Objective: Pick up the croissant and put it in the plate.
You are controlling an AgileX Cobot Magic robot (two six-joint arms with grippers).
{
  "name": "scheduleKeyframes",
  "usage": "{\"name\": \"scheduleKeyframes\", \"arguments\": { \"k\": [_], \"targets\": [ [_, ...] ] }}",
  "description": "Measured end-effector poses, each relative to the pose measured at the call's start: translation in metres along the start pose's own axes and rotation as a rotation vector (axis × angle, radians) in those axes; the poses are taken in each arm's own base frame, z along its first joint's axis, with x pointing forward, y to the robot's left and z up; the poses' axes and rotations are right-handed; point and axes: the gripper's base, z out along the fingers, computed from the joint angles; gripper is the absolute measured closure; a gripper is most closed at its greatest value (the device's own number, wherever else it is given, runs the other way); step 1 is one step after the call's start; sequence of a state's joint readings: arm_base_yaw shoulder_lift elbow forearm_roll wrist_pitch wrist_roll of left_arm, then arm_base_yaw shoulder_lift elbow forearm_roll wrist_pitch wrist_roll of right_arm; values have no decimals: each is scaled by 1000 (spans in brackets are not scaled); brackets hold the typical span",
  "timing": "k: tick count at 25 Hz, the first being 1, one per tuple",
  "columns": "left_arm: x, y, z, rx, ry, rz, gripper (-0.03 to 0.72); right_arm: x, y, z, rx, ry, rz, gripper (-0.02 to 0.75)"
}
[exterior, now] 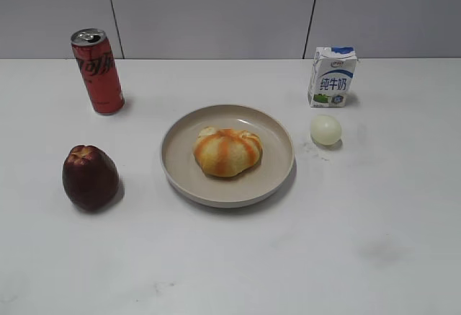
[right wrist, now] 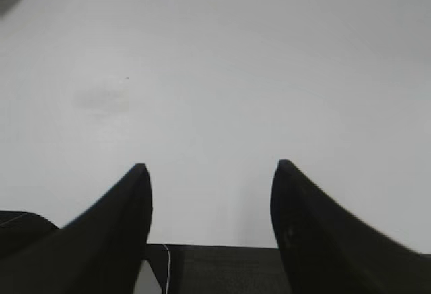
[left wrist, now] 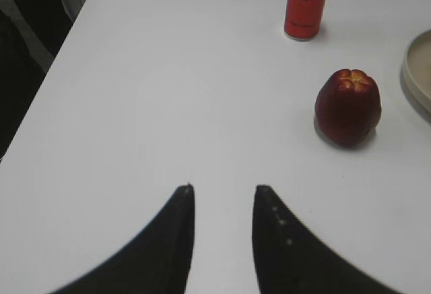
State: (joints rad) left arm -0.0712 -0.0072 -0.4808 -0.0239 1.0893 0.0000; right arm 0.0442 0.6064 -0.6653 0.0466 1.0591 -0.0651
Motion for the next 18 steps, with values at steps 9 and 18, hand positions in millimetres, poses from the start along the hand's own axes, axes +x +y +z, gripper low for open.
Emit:
{"name": "scheduleKeyframes", "arguments": {
  "k": [9, 18],
  "targets": [
    [0, 0, 0, 0, 0, 0, 454, 54, 4, -18, 3, -172, -25, 309],
    [0, 0, 0, 0, 0, 0, 454, 78, 6, -31, 1, -368, -33, 311]
  ]
}}
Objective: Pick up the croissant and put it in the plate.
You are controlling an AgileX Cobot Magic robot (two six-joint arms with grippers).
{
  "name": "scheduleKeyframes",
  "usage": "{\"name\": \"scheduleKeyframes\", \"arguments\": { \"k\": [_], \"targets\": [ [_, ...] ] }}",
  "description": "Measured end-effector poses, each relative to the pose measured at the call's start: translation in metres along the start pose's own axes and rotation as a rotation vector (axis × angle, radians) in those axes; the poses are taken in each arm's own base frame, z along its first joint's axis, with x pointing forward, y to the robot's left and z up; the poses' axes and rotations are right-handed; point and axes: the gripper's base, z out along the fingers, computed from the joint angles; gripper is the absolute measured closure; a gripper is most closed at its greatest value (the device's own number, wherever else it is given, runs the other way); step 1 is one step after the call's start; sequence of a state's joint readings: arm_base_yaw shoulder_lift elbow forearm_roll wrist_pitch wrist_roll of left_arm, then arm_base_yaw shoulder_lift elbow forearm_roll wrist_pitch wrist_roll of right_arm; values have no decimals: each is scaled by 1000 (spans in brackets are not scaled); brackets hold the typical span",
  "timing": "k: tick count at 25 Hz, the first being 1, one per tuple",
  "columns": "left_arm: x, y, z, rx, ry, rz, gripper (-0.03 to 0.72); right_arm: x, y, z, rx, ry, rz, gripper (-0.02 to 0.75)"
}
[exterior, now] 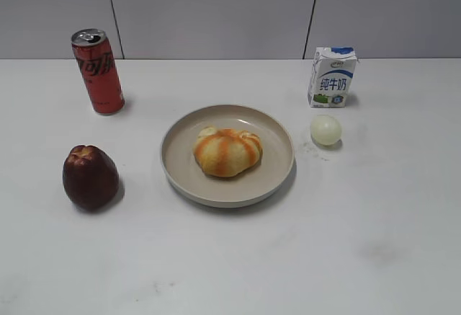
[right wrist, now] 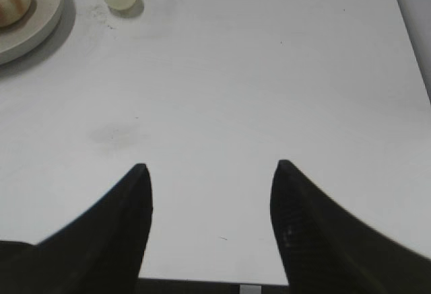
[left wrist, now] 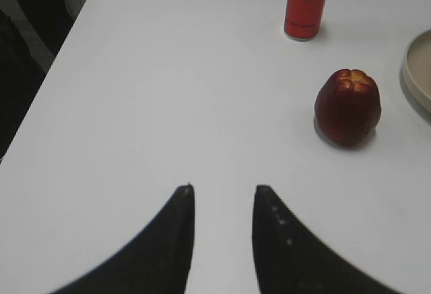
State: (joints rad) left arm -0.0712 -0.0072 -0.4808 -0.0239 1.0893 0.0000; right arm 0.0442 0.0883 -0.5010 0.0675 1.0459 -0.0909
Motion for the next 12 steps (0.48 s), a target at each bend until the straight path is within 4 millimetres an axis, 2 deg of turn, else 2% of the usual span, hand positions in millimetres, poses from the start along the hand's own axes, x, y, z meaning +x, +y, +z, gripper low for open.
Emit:
{"name": "scheduleKeyframes", "arguments": {
  "k": [6, 12],
  "targets": [
    [0, 0, 0, 0, 0, 0, 454, 7, 1, -12, 5, -92, -6, 311],
    [0, 0, 0, 0, 0, 0, 454, 7, 1, -13, 5, -97, -6, 311]
  ]
}}
